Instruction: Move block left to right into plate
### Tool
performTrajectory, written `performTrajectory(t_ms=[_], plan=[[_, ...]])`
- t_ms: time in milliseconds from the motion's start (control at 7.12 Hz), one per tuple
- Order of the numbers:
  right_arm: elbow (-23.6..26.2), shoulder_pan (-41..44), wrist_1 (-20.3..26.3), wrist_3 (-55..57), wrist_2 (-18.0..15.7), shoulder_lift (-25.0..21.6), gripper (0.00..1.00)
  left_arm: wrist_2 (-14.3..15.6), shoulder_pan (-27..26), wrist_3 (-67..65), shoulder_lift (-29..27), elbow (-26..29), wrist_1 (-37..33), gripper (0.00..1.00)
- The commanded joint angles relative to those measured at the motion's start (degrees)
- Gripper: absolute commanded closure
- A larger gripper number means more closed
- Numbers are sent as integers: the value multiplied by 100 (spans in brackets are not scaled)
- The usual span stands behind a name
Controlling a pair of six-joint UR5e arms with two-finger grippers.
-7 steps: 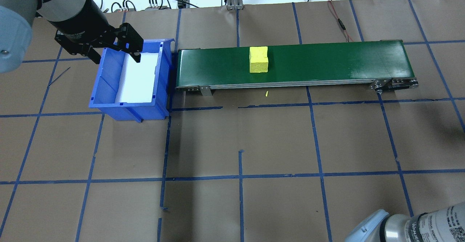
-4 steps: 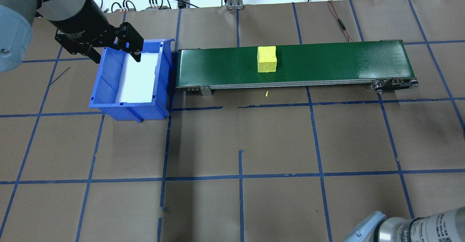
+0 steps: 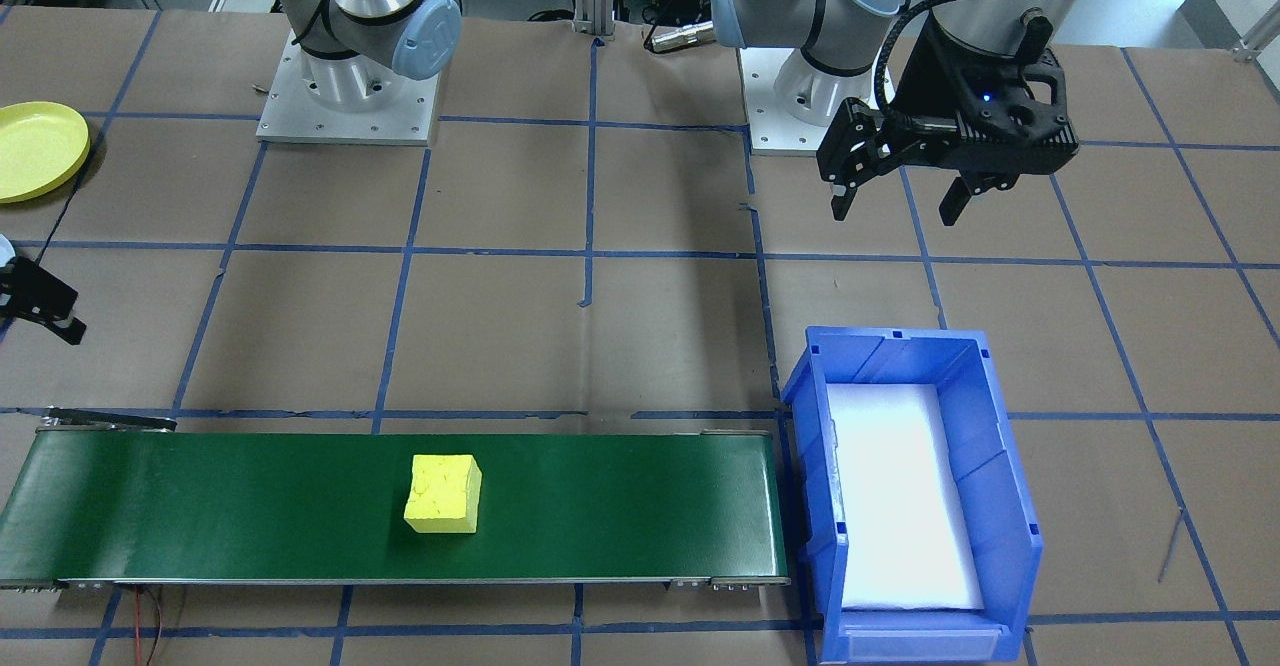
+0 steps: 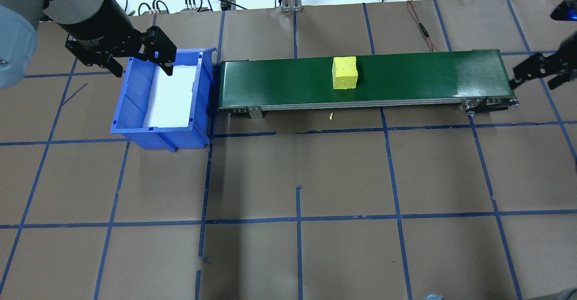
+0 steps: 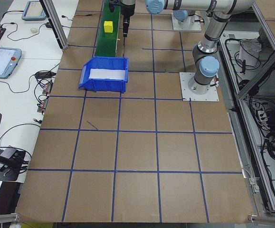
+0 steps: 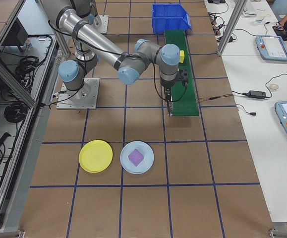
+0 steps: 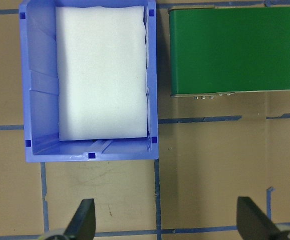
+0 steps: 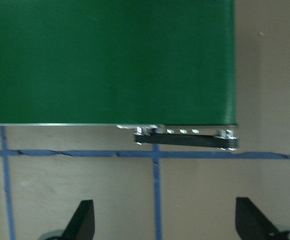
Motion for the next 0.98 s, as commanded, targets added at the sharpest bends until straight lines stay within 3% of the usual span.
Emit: performTrajectory(t_ms=[0, 140, 421, 843], plan=[[-236, 1057, -187, 1576, 629, 492, 0, 4, 7, 1, 1, 3, -9, 0], [-306, 1287, -624, 1990, 927, 765, 0, 4, -1, 1, 1, 3, -18, 0], [-621, 1500, -734, 2248, 1351, 1178, 0, 4, 7, 1, 1, -6, -18, 0], [-641, 1947, -856, 2765, 1405, 1356, 0, 21, 7, 19, 10, -6, -18, 0]])
